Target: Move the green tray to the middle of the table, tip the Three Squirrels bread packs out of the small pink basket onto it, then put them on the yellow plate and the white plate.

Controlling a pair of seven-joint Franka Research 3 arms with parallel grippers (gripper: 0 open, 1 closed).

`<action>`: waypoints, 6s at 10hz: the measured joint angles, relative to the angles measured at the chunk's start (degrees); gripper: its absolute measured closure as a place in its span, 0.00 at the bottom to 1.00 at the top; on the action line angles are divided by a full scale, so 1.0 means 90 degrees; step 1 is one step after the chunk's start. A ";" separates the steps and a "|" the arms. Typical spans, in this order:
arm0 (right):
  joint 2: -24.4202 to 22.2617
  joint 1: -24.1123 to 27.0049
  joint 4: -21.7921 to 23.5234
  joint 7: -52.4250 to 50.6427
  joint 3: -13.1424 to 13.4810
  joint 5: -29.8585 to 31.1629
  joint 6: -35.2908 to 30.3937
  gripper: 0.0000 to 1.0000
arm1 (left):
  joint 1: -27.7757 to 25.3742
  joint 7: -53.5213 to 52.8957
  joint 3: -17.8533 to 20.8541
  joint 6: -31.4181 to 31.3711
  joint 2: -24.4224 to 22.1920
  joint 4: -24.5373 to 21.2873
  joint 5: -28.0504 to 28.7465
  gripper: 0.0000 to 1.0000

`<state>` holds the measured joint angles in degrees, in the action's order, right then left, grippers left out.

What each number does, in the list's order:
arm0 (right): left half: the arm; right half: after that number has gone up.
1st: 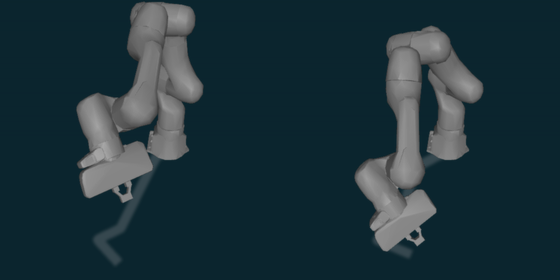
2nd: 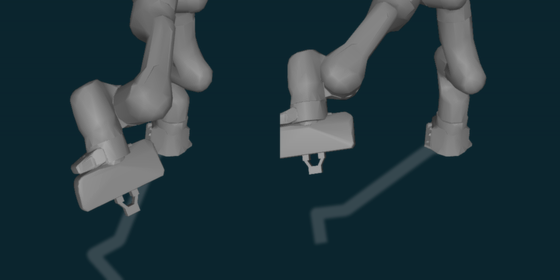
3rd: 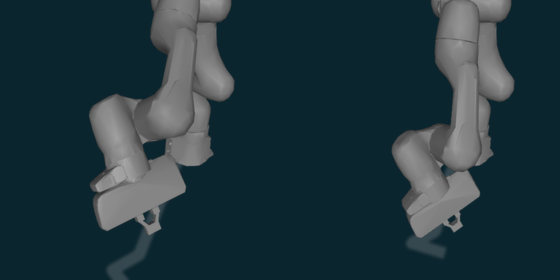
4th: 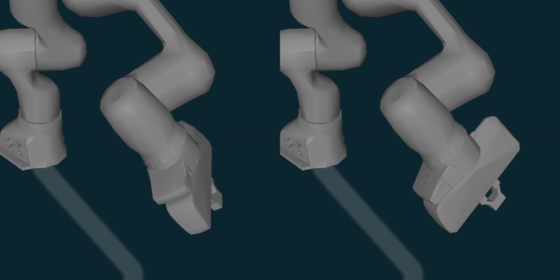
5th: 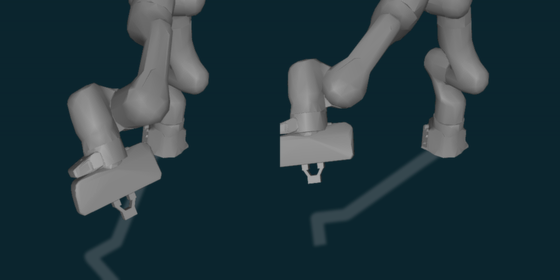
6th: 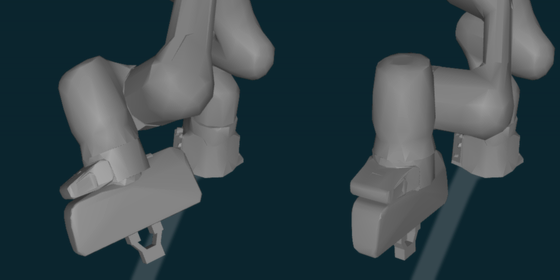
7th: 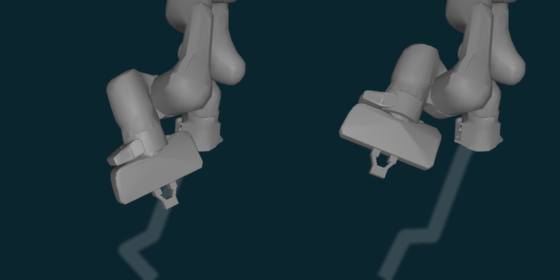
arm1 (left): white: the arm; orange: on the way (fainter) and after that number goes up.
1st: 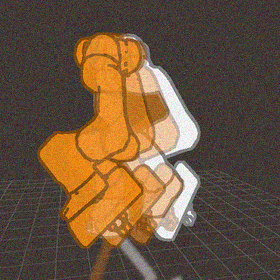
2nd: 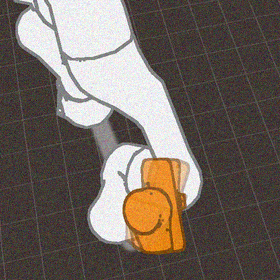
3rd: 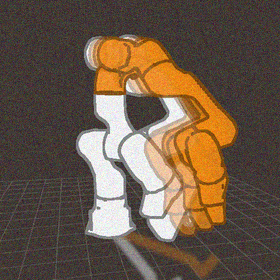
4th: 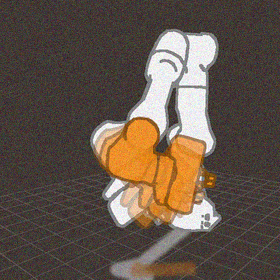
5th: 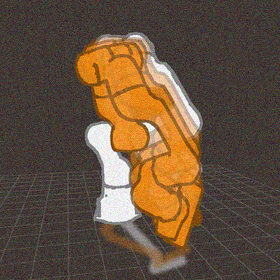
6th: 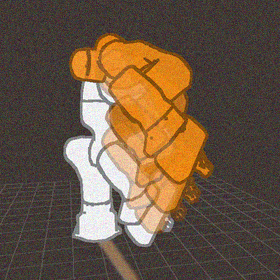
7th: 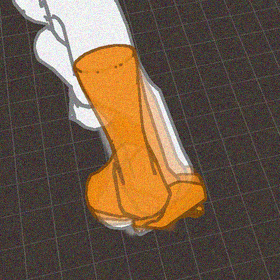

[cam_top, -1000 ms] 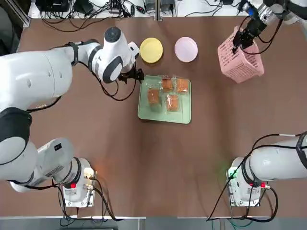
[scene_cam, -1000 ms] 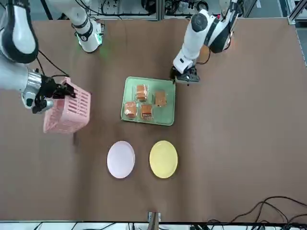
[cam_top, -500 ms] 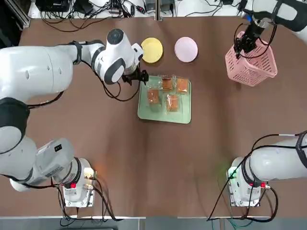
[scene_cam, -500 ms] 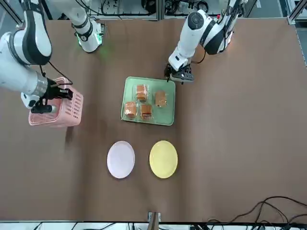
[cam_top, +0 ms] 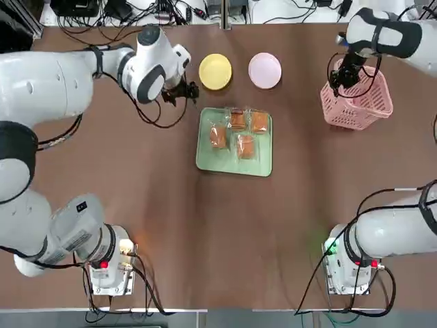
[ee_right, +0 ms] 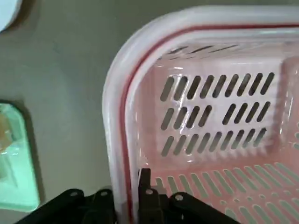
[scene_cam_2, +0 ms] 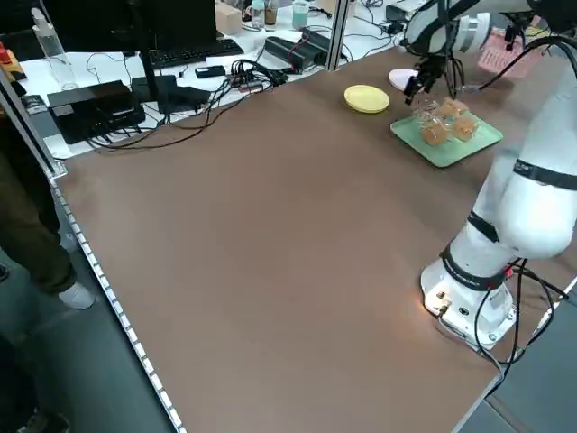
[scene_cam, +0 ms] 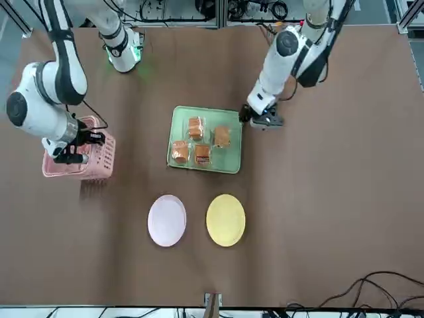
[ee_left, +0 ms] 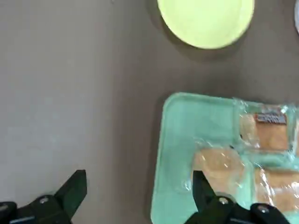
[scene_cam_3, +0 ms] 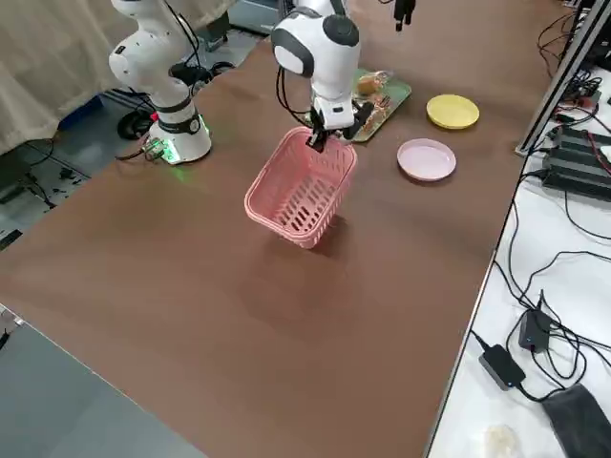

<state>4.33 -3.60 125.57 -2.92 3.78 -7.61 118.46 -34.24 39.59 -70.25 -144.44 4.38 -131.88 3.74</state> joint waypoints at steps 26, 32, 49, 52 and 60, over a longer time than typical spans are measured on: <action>-0.0206 0.0704 -0.4286 0.0319 -0.0200 0.0796 -0.3762 0.03 | 0.6590 0.2881 0.5077 -0.0002 0.2153 0.1305 0.0238 0.00; -0.0246 0.0796 -0.4207 0.0325 -0.0196 0.0799 -0.3766 0.03 | 0.6884 0.2979 0.5294 -0.0192 0.2716 0.1671 0.0724 0.00; -0.0254 0.0785 -0.4207 0.0325 -0.0271 0.0799 -0.3754 0.03 | 0.7553 0.2915 0.6028 -0.0198 0.2737 0.1461 0.0944 0.32; -0.0275 0.0764 -0.4231 0.0331 -0.0275 0.0794 -0.3734 0.03 | 0.7598 0.2837 0.6008 -0.0228 0.2258 0.0736 0.0944 0.29; -0.0306 0.0763 -0.4259 0.0386 -0.0271 0.0798 -0.3968 0.03 | 0.7601 0.2832 0.6050 -0.0462 0.2259 0.0942 0.0944 0.00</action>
<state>1.58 3.27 87.24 0.56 1.34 -0.43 82.75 34.17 65.08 -15.80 -148.59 24.72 -123.40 12.24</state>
